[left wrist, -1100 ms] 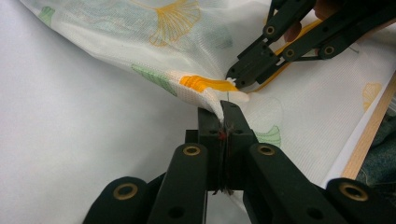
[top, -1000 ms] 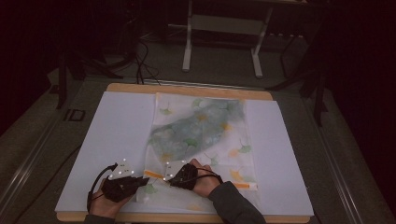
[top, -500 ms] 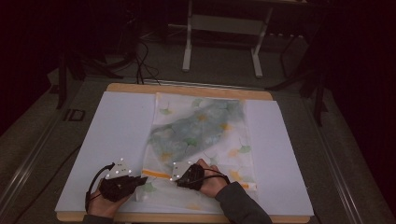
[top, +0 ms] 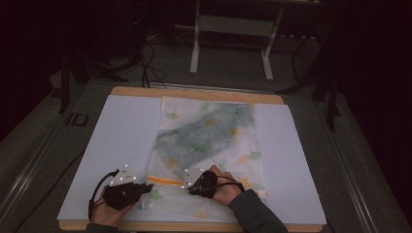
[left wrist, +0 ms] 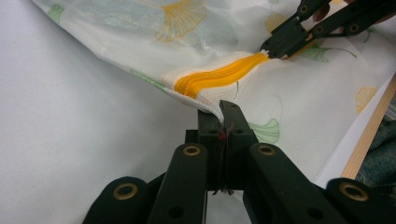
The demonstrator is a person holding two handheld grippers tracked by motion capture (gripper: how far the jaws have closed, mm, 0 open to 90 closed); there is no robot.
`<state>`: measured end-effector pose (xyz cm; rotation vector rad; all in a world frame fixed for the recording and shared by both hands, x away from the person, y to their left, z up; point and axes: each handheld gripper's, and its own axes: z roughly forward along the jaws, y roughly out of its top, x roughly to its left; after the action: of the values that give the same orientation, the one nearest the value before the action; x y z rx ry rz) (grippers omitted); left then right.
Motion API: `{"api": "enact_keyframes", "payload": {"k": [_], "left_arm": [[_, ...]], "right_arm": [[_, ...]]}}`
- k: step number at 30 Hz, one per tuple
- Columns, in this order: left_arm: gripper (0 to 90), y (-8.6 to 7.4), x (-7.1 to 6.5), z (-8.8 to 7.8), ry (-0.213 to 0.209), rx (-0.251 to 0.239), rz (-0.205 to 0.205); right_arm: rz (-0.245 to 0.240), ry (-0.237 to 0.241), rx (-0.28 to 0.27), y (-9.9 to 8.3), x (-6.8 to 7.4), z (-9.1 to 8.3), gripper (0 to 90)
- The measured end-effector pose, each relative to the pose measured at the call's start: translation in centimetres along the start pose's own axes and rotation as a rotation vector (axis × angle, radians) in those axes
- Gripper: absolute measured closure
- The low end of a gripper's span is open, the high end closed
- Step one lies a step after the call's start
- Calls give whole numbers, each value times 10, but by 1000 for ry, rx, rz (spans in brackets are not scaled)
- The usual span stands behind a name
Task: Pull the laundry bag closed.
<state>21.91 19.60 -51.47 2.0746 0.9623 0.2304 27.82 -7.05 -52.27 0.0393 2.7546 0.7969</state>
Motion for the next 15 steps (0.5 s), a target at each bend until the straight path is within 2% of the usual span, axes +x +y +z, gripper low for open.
{"api": "enact_keyframes", "payload": {"k": [15], "left_arm": [[887,-1,1,-1,0,-1,-6]], "right_arm": [[1,-23,33,-17,-1,-13,900]]}}
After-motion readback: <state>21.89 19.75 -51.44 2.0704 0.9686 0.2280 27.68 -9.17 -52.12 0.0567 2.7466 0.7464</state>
